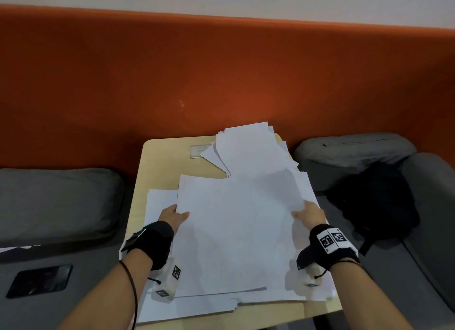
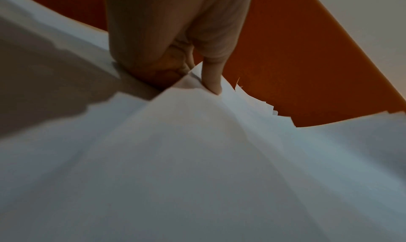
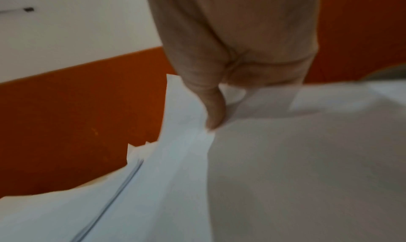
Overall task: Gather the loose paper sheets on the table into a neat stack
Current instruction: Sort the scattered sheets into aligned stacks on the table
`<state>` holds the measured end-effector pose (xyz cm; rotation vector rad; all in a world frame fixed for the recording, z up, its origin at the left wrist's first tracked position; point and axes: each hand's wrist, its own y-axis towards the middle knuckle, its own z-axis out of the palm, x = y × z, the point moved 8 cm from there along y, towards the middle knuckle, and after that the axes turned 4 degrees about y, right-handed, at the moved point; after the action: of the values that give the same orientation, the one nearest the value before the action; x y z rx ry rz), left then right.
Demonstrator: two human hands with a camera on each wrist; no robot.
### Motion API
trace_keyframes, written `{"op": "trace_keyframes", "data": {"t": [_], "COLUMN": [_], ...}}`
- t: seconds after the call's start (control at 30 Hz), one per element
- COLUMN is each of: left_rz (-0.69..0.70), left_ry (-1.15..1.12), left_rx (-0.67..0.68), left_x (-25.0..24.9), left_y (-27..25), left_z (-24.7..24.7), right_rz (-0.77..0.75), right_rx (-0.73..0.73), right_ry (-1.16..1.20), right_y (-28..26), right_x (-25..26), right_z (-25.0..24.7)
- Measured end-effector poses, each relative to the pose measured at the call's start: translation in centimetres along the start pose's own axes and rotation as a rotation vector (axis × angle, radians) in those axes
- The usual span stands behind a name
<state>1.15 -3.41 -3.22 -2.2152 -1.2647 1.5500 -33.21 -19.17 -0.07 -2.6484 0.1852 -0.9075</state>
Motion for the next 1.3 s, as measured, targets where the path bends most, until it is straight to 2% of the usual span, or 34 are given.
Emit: {"op": "trace_keyframes", "data": {"t": [0.13,0.2,0.27,0.33,0.43,0.6,0.7,0.83,0.9,1.03,1.2,1.3], "left_rz": [0.01,0.019,0.021,0.01,0.024,0.034,0.031,0.028,0.037,0.017,0.011,0.014], "left_ry": [-0.045,-0.069,-0.082,-0.097,-0.126,-0.146,-0.147,-0.152,-0.148,-0.148,-0.21,-0.126], "left_rx": [0.004,0.002,0.008,0.02,0.048,0.066,0.061,0.061,0.085,0.128,0.16,0.112], "left_x": [-0.2,-0.2,0.0,0.4,0.8,0.9,0.9,1.2,1.1,1.6,1.4,1.1], "left_y": [0.1,0.0,0.3,0.7,1.3,1.6,1.7,1.9,1.9,2.2,1.9,2.0], "left_z": [-0.1,-0.2,-0.2,-0.1,0.0,0.1,0.1,0.0,0.0,0.2,0.4,0.3], "right_rz": [-0.135,-0.268,-0.362,-0.425,-0.44,-0.321,-0.324,-0.367,-0.373,-0.308,-0.11,-0.092], "right_rx": [-0.51,-0.606,-0.565,-0.463,-0.339,-0.387,-0.473,-0.494,-0.445,-0.281,0.102,0.278], "right_ry": [0.208,0.369,0.579,0.785,0.859,0.984,1.063,1.227,1.22,0.828,0.349,0.28], "right_y": [-1.6,-2.4,-2.4,-2.4,-2.2,-1.0,-1.2,-2.1,-2.1,-2.0,-0.8,-1.1], "right_x": [3.4,5.4,7.0,8.2,10.0,9.8,10.1,11.8,12.5,11.9,6.9,5.6], "right_z": [-7.2,-9.4,-10.4,-10.4,-8.9,-7.4,-8.5,-9.4,-8.3,-2.3,8.1,10.8]}}
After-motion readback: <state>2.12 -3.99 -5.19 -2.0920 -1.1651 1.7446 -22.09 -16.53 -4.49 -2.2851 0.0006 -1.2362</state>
